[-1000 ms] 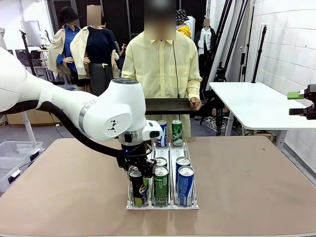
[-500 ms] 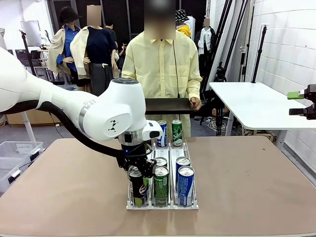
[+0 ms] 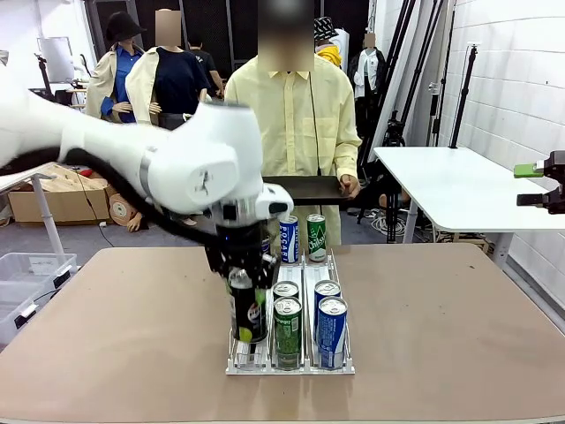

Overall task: Retrieve and hand over the desired beverage to the person.
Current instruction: Pick up a can of the same type that the person held from the Automatic Can Dispenser.

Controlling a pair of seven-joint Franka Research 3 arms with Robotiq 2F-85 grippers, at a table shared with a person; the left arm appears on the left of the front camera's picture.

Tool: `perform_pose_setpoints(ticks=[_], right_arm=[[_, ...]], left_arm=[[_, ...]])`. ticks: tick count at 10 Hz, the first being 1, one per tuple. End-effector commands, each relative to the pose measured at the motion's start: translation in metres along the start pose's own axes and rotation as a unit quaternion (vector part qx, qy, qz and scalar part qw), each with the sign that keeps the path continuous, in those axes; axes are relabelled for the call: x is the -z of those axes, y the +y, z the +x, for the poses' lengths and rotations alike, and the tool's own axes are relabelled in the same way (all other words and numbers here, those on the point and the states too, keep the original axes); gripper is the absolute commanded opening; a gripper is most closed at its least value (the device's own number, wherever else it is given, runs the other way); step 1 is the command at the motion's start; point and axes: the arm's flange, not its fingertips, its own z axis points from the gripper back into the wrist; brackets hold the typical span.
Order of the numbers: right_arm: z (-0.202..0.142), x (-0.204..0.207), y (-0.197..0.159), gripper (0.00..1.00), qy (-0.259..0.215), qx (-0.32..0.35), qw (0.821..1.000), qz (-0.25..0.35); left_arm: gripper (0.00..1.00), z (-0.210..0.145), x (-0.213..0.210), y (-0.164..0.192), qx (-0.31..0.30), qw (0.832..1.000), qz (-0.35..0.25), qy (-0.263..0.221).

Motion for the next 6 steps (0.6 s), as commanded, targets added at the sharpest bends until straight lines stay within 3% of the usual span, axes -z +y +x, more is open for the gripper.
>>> perform_pose_setpoints(ticks=[1, 3, 6], right_arm=[[0.002, 0.001, 0.000, 1.00, -0.003, 0.001, 1.000, 0.007], [0.002, 0.001, 0.000, 1.00, -0.003, 0.001, 1.000, 0.007], [0.002, 0.001, 0.000, 1.00, -0.003, 0.001, 1.000, 0.007]], left_arm=[[0.00, 0.008, -0.062, 0.015, 0.003, 1.000, 0.004, -0.026], [0.00, 0.005, -0.106, 0.037, 0.004, 0.999, 0.004, -0.036], [0.00, -0.009, -0.137, 0.105, 0.010, 1.000, -0.007, -0.025]])
